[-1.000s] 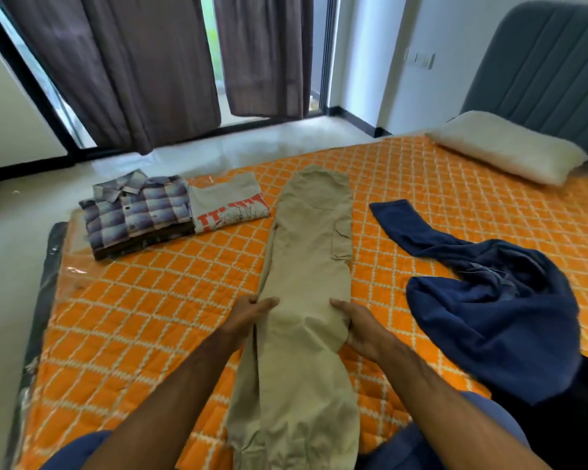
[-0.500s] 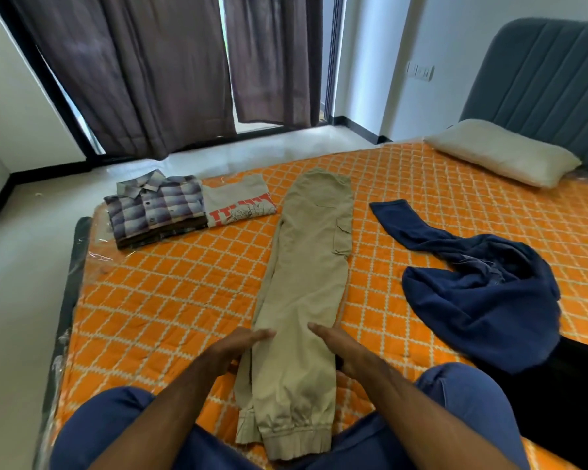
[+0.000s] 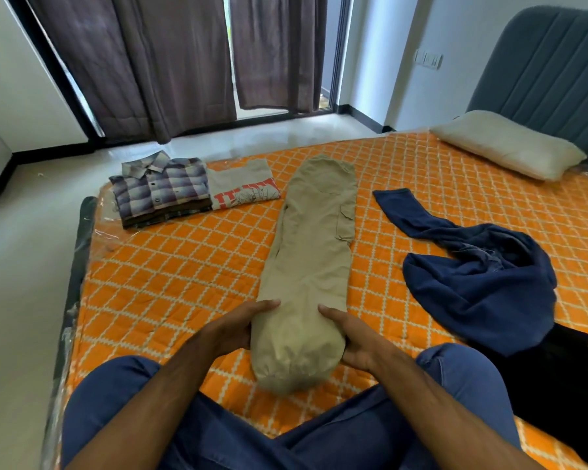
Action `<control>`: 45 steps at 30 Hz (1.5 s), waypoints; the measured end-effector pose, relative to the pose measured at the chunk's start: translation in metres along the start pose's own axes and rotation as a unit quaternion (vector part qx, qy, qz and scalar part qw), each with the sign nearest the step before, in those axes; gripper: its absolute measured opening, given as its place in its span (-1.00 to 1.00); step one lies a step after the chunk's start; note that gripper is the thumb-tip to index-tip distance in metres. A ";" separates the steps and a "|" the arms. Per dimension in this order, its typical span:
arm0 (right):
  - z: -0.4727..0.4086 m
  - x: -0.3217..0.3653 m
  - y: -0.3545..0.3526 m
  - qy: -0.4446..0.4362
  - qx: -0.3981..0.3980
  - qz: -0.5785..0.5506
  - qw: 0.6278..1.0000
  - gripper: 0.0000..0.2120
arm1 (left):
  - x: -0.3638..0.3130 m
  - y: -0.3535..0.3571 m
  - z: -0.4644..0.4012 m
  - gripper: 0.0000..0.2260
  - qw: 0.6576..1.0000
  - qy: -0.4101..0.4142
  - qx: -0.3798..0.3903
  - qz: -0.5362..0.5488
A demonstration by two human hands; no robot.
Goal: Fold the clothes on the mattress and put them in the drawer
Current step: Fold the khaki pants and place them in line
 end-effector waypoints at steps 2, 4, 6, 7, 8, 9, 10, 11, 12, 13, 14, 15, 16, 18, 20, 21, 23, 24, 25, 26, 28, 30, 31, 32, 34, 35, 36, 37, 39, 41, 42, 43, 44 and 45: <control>0.013 0.002 -0.002 -0.009 -0.007 0.022 1.000 -0.63 | 0.000 0.002 0.016 -0.57 0.998 0.004 0.030 -0.056; 0.023 -0.003 -0.009 -0.007 -0.024 0.092 0.995 -0.60 | 0.002 0.003 0.028 -0.57 0.997 0.025 0.031 -0.067; 0.034 -0.011 -0.015 0.010 -0.015 0.152 0.988 -0.59 | 0.002 0.002 0.038 -0.57 0.997 0.051 0.007 -0.061; 0.037 -0.016 -0.017 0.017 0.007 0.148 0.989 -0.61 | 0.003 0.002 0.042 -0.59 0.997 0.058 0.000 -0.040; 0.041 -0.019 -0.018 0.013 0.019 0.136 0.990 -0.63 | 0.003 0.003 0.046 -0.60 0.998 0.062 -0.003 -0.015; 0.043 -0.022 -0.018 0.003 0.021 0.121 0.992 -0.65 | 0.005 0.003 0.050 -0.61 0.998 0.064 -0.006 0.002; 0.045 -0.025 -0.019 -0.010 0.008 0.111 0.994 -0.68 | 0.007 0.005 0.054 -0.61 0.998 0.062 -0.013 0.002; 0.048 -0.027 -0.018 -0.024 -0.008 0.107 0.994 -0.69 | 0.010 0.007 0.058 -0.61 0.998 0.059 -0.019 -0.004; 0.050 -0.033 -0.017 -0.032 -0.023 0.109 0.993 -0.71 | 0.016 0.012 0.062 -0.62 0.998 0.051 -0.023 -0.010; 0.051 -0.039 -0.015 -0.038 -0.032 0.112 0.992 -0.73 | 0.022 0.017 0.066 -0.63 0.998 0.046 -0.028 -0.014; 0.051 -0.046 -0.014 -0.045 -0.036 0.112 0.992 -0.77 | 0.028 0.022 0.070 -0.67 0.998 0.044 -0.037 -0.018; 0.053 -0.054 -0.013 -0.053 -0.038 0.109 0.992 -0.80 | 0.034 0.027 0.074 -0.71 0.997 0.048 -0.047 -0.025; 0.055 -0.058 -0.010 -0.066 -0.040 0.104 0.992 -0.82 | 0.036 0.029 0.077 -0.75 0.996 0.056 -0.060 -0.037; 0.059 -0.069 -0.007 -0.090 -0.048 0.093 0.990 -0.79 | 0.042 0.029 0.083 -0.79 0.991 0.069 -0.094 -0.071; 0.062 -0.080 -0.006 -0.114 -0.061 0.093 0.987 -0.74 | 0.049 0.029 0.088 -0.80 0.987 0.065 -0.115 -0.090; 0.062 -0.084 -0.005 -0.122 -0.071 0.093 0.986 -0.72 | 0.051 0.029 0.090 -0.80 0.985 0.063 -0.123 -0.099; 0.065 -0.093 -0.005 -0.135 -0.087 0.072 0.984 -0.65 | 0.055 0.030 0.095 -0.79 0.978 0.062 -0.139 -0.139; 0.068 -0.096 -0.005 -0.145 -0.093 0.065 0.983 -0.61 | 0.057 0.030 0.097 -0.78 0.974 0.063 -0.147 -0.157; 0.071 -0.097 -0.005 -0.162 -0.100 0.070 0.979 -0.55 | 0.057 0.030 0.099 -0.77 0.971 0.069 -0.152 -0.171; 0.074 -0.099 -0.006 -0.184 -0.108 0.091 0.973 -0.49 | 0.057 0.030 0.101 -0.73 0.968 0.083 -0.153 -0.181; 0.079 -0.102 -0.007 -0.225 -0.118 0.148 0.956 -0.46 | 0.052 0.031 0.104 -0.61 0.959 0.127 -0.124 -0.219; 0.084 -0.101 -0.007 -0.241 -0.111 0.191 0.945 -0.58 | 0.042 0.033 0.105 -0.59 0.956 0.150 -0.067 -0.243; 0.084 -0.100 -0.009 -0.239 -0.102 0.203 0.944 -0.59 | 0.037 0.034 0.104 -0.57 0.959 0.149 -0.043 -0.237; 0.084 -0.100 -0.010 -0.232 -0.085 0.208 0.946 -0.55 | 0.031 0.034 0.104 -0.53 0.965 0.143 -0.029 -0.219; 0.085 -0.097 -0.015 -0.225 -0.068 0.242 0.942 -0.41 | 0.021 0.032 0.102 -0.48 0.976 0.131 -0.013 -0.176; 0.085 -0.093 -0.018 -0.237 -0.074 0.279 0.928 -0.35 | 0.017 0.031 0.101 -0.48 0.977 0.131 -0.001 -0.167; 0.085 -0.090 -0.020 -0.254 -0.085 0.318 0.910 -0.32 | 0.013 0.029 0.099 -0.51 0.975 0.134 0.017 -0.176; 0.082 -0.088 -0.023 -0.272 -0.099 0.354 0.889 -0.31 | 0.009 0.030 0.099 -0.56 0.969 0.145 0.042 -0.198; 0.078 -0.082 -0.025 -0.297 -0.135 0.402 0.855 -0.33 | 0.004 0.031 0.096 -0.68 0.937 0.204 0.075 -0.274; 0.075 -0.075 -0.024 -0.338 -0.178 0.453 0.805 -0.39 | -0.002 0.031 0.091 -0.73 0.877 0.287 0.054 -0.382; 0.076 -0.071 -0.022 -0.360 -0.196 0.473 0.780 -0.45 | -0.006 0.031 0.090 -0.78 0.840 0.326 0.032 -0.432; 0.078 -0.068 -0.021 -0.381 -0.218 0.499 0.747 -0.53 | -0.009 0.031 0.090 -0.83 0.808 0.356 0.021 -0.468; 0.079 -0.065 -0.021 -0.400 -0.245 0.534 0.704 -0.60 | -0.012 0.029 0.088 -0.79 0.776 0.377 0.019 -0.506; 0.081 -0.063 -0.021 -0.409 -0.271 0.573 0.657 -0.61 | -0.011 0.026 0.085 -0.68 0.737 0.393 0.025 -0.550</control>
Point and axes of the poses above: each hand's wrist, its own z-axis away from the middle knuckle, its own y-axis out of the palm, x = y × z, the point moved 3 cm from there along -z, towards the middle knuckle, and after that the axes turned 12 degrees about y, right-handed, at the moved point
